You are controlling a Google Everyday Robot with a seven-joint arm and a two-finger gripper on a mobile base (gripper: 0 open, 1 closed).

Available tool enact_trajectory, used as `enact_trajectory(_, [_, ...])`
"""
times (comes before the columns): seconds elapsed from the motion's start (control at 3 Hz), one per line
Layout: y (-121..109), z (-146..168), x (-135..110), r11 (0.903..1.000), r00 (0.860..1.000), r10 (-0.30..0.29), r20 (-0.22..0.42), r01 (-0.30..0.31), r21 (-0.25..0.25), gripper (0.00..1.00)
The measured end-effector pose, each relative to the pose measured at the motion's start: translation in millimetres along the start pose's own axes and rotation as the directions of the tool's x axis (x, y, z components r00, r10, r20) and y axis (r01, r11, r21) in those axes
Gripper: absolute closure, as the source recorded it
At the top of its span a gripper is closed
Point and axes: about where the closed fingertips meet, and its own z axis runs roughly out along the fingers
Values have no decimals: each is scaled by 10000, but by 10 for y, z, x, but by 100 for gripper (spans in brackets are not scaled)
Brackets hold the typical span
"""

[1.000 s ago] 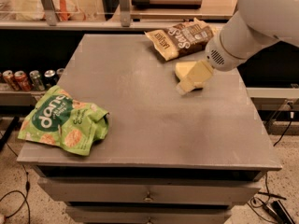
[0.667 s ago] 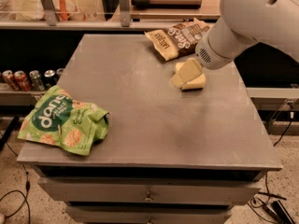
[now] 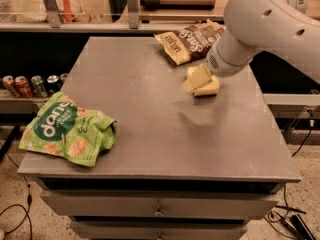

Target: Move sponge near green rice chip bag

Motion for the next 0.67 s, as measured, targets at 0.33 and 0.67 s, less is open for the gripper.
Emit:
enact_trajectory(0.33, [-58,152,-38,9981,9972,582,-462,-573,213,0])
enact_trajectory(0.67, [-50,222,-119,9956,9927,885,-818,-857,370,0])
